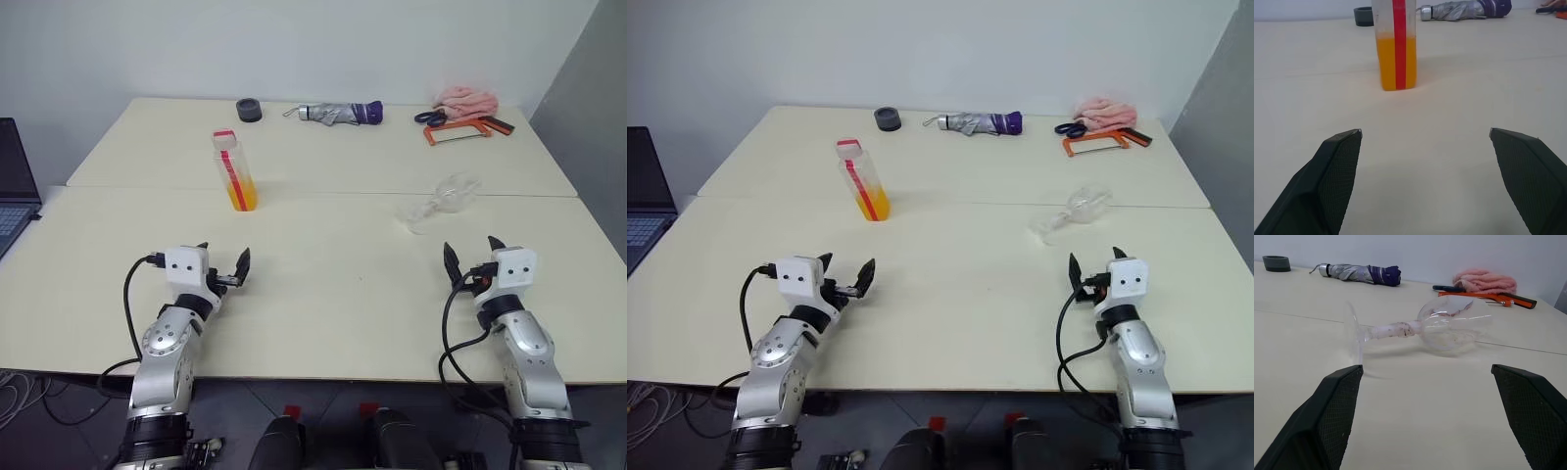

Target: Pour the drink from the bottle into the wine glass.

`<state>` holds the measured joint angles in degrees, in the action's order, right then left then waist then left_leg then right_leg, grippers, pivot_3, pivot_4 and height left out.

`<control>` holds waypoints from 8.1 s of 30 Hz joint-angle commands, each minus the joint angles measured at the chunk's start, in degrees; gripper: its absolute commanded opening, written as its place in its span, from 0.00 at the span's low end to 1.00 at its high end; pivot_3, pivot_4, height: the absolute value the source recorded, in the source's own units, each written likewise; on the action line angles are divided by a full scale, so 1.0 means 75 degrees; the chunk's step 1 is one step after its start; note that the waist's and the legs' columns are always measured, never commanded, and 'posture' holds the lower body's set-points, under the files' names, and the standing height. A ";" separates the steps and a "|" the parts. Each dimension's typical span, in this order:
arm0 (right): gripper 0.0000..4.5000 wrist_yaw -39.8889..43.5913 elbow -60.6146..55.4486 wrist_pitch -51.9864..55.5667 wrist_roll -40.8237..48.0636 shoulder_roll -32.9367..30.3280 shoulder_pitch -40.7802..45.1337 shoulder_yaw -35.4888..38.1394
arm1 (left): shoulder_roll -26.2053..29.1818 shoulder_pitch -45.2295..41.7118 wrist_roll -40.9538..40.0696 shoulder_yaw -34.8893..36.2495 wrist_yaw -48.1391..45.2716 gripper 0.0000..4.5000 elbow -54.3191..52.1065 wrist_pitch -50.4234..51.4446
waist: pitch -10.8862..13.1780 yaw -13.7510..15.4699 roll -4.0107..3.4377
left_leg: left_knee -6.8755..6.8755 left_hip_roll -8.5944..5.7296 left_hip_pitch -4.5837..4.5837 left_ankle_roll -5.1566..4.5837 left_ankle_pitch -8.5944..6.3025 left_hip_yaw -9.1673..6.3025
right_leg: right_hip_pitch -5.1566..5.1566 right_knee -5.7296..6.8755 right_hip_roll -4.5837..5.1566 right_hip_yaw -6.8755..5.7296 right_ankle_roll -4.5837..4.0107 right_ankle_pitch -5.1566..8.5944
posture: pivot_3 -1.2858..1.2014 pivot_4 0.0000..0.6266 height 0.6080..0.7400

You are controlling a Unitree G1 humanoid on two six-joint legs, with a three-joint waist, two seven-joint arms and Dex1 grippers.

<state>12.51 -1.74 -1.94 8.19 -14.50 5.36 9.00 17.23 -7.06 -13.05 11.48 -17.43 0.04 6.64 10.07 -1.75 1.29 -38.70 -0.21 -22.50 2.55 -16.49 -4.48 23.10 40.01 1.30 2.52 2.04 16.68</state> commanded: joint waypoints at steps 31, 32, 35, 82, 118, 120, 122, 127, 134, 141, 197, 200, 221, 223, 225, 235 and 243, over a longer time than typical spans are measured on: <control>1.00 0.0645 -0.0395 -0.0033 0.0176 -0.0169 0.0018 -0.0095 | 0.0046 -0.0239 0.0273 0.0066 0.0005 0.99 0.0058 -0.0781 | 0.0000 0.0001 0.0000 | 0.0000 -0.0002 0.0000 0.0000 0.0000 0.0000 | -0.0001 0.0000 0.0000 0.0000 0.0000 0.0000 | 0.52 0.24 1.00; 1.00 0.0955 -0.0626 0.0085 0.0333 -0.0243 -0.0004 -0.0237 | 0.0043 -0.0340 0.0310 0.0080 0.0109 0.99 0.0095 -0.0724 | 0.0000 0.0001 0.0000 | 0.0000 -0.0003 0.0000 0.0000 0.0000 0.0000 | -0.0001 0.0000 0.0000 0.0000 0.0000 0.0000 | 0.52 0.24 1.00; 1.00 0.1993 -0.1527 0.0767 0.0997 -0.0577 -0.0043 -0.0765 | 0.0055 -0.0670 0.0324 0.0096 0.0307 0.99 0.0192 -0.0487 | 0.0001 -0.0005 -0.0001 | -0.0001 -0.0004 0.0000 0.0000 0.0000 0.0000 | -0.0001 0.0000 -0.0001 -0.0001 0.0000 0.0000 | 0.52 0.24 1.00; 1.00 0.3644 -0.3157 0.3925 0.2461 -0.1200 0.2489 -0.2268 | 0.0494 -0.5896 0.0776 0.0058 0.1047 0.99 0.5685 -0.0762 | 0.0002 0.0006 0.0004 | -0.0013 -0.0026 -0.0030 0.0001 0.0001 -0.0021 | 0.0014 -0.0007 0.0004 -0.0024 0.0001 -0.0001 | 0.52 0.24 1.00; 1.00 0.3500 -0.3058 0.3915 0.2384 -0.0899 0.2479 -0.2279 | 0.0632 -0.7898 0.0972 0.0050 0.1140 0.39 0.8703 -0.1465 | 0.0004 -0.0010 0.0007 | -0.0015 -0.0034 -0.0041 0.0003 0.0002 -0.0022 | 0.0024 -0.0005 0.0004 -0.0027 0.0001 -0.0001 | 0.52 0.24 1.00; 1.00 0.3487 -0.3146 0.3960 0.2424 -0.0928 0.2463 -0.2253 | 0.0580 -0.7755 0.0970 0.0010 0.1133 0.39 0.8441 -0.1414 | 0.0004 -0.0011 0.0007 | -0.0015 -0.0034 -0.0042 0.0003 0.0002 -0.0022 | 0.0026 -0.0005 0.0004 -0.0027 0.0001 -0.0001 | 0.52 0.24 1.00; 1.00 0.3494 -0.3266 0.4029 0.2491 -0.0979 0.2448 -0.2214 | 0.0503 -0.7576 0.0928 -0.0018 0.1080 0.39 0.8080 -0.1260 | 0.0004 -0.0011 0.0007 | -0.0015 -0.0034 -0.0043 0.0003 0.0002 -0.0022 | 0.0026 -0.0005 0.0004 -0.0028 0.0001 -0.0001 | 0.52 0.24 1.00; 1.00 0.3548 -0.3745 0.4356 0.2830 -0.1260 0.2298 -0.1996 | 0.0216 -0.6425 0.0749 -0.0074 0.1188 0.39 0.5615 -0.0012 | 0.0004 -0.0016 0.0007 | -0.0015 -0.0022 -0.0046 0.0005 0.0003 -0.0025 | 0.0028 -0.0005 0.0010 -0.0023 0.0001 -0.0001 | 0.52 0.24 1.00; 1.00 0.3330 -0.4040 0.4496 0.2924 -0.1424 0.1969 -0.1820 | -0.0140 -0.4770 0.0589 -0.0068 0.1659 0.39 0.1915 0.2317 | 0.0003 -0.0011 0.0007 | -0.0016 -0.0015 -0.0046 0.0009 0.0005 -0.0030 | 0.0027 -0.0001 0.0021 -0.0020 0.0001 -0.0001 | 0.52 0.24 1.00; 1.00 0.3179 -0.4074 0.4455 0.2910 -0.1328 0.1868 -0.1878 | -0.0300 -0.4292 0.0382 0.0122 0.2023 0.39 0.0442 0.3556 | 0.0003 0.0000 0.0007 | -0.0018 -0.0016 -0.0045 0.0008 0.0005 -0.0031 | 0.0025 -0.0002 0.0020 -0.0023 0.0001 -0.0001 | 0.52 0.24 1.00; 1.00 0.3159 -0.3831 0.4362 0.2695 -0.1001 0.1950 -0.2120 | -0.0161 -0.3971 0.0930 -0.0329 0.1452 0.98 0.1258 0.1645 | 0.0002 0.0006 0.0007 | -0.0017 -0.0019 -0.0040 0.0003 0.0002 -0.0027 | 0.0019 -0.0004 0.0020 -0.0022 0.0001 -0.0001 | 0.52 0.24 1.00; 1.00 0.3180 -0.3802 0.4347 0.2687 -0.1005 0.1957 -0.2126 | -0.0169 -0.3961 0.0916 -0.0273 0.1516 0.85 0.1262 0.1640 | 0.0002 0.0006 0.0007 | -0.0017 -0.0019 -0.0040 0.0004 0.0002 -0.0028 | 0.0019 -0.0004 0.0020 -0.0022 0.0001 -0.0001 | 0.52 0.24 1.00; 1.00 0.3100 -0.3793 0.4213 0.2605 -0.0989 0.1918 -0.2089 | -0.0235 -0.3752 0.0234 -0.0338 0.0359 0.40 0.0978 0.1233 | 0.0002 0.0006 0.0007 | -0.0017 -0.0018 -0.0040 0.0005 0.0003 -0.0028 | 0.0019 -0.0005 0.0020 -0.0022 0.0001 -0.0001 | 0.52 0.24 1.00; 1.00 0.3078 -0.3820 0.4205 0.2597 -0.1014 0.1878 -0.2050 | -0.0234 -0.3708 0.0013 -0.0391 -0.0078 0.40 0.0948 0.1187 | 0.0002 0.0006 0.0007 | -0.0017 -0.0017 -0.0041 0.0006 0.0004 -0.0028 | 0.0019 -0.0005 0.0020 -0.0023 0.0001 -0.0001 | 0.52 0.24 1.00; 1.00 0.3069 -0.3837 0.4200 0.2593 -0.1050 0.1851 -0.2015 | -0.0211 -0.3693 -0.0101 -0.0447 -0.0390 0.40 0.0985 0.1150 | 0.0003 0.0006 0.0007 | -0.0017 -0.0018 -0.0041 0.0006 0.0004 -0.0028 | 0.0019 -0.0005 0.0020 -0.0023 0.0001 -0.0001 | 0.52 0.24 1.00; 1.00 0.2964 -0.4190 0.4295 0.2626 -0.1526 0.1327 -0.1574 | -0.0136 -0.3979 -0.0599 -0.1079 -0.2564 0.40 0.1387 0.0820 | 0.0003 0.0007 0.0007 | -0.0017 -0.0022 -0.0042 0.0004 0.0002 -0.0026 | 0.0018 -0.0006 0.0019 -0.0023 0.0001 -0.0001 | 0.52 0.24 1.00; 1.00 0.2798 -0.5267 0.5053 0.3496 -0.2201 0.0709 -0.0658 | -0.0288 -0.4425 -0.0975 -0.2022 -0.5151 0.40 0.1915 0.0648 | 0.0003 0.0001 0.0006 | -0.0016 -0.0026 -0.0042 0.0001 0.0001 -0.0023 | 0.0015 -0.0008 0.0008 -0.0020 0.0001 0.0000 | 0.52 0.24 1.00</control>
<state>34.15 -36.43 34.48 31.16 -30.45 10.34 1.56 15.43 -37.95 -18.15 -2.58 -51.57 15.09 13.08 10.09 -1.74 1.33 -38.82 -0.42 -22.81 2.56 -16.48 -4.66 23.21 39.95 1.34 2.36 2.04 16.68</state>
